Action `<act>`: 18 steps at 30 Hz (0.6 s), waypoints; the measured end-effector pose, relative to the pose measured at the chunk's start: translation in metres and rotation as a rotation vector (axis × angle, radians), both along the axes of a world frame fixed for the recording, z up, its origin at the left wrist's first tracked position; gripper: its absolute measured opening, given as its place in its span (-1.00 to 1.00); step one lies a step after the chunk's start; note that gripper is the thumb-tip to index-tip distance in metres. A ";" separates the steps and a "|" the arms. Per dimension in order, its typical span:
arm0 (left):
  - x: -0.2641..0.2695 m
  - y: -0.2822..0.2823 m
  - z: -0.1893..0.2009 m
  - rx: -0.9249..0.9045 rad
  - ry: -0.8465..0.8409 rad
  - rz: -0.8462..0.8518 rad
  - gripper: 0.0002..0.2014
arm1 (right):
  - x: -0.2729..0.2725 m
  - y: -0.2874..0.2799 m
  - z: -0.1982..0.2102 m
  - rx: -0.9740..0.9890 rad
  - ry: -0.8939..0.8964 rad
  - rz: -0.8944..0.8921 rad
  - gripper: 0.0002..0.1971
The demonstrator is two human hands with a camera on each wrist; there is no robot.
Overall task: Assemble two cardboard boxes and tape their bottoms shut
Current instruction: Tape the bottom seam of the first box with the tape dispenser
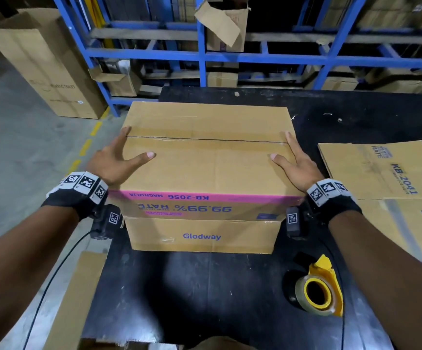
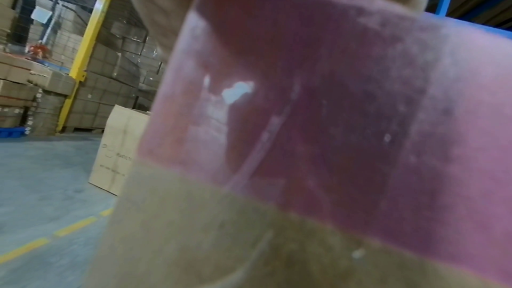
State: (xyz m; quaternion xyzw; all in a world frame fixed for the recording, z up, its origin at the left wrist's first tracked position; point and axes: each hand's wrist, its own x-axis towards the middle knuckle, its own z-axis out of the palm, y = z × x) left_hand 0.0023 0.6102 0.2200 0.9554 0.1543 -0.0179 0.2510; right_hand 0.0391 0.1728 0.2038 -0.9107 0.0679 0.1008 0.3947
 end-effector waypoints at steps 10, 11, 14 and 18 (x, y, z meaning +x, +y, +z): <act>-0.015 0.017 -0.006 0.000 0.024 0.025 -0.05 | -0.007 0.020 -0.007 -0.001 0.069 0.067 -0.29; -0.014 0.018 -0.007 0.007 0.030 0.021 -0.04 | -0.008 0.020 -0.009 -0.004 0.074 0.069 -0.27; -0.017 0.015 -0.013 0.053 0.037 0.004 -0.01 | -0.017 0.018 -0.022 -0.004 0.080 0.054 -0.22; -0.023 0.005 -0.020 0.065 0.035 -0.030 0.04 | -0.036 0.011 -0.056 0.042 0.099 0.019 -0.20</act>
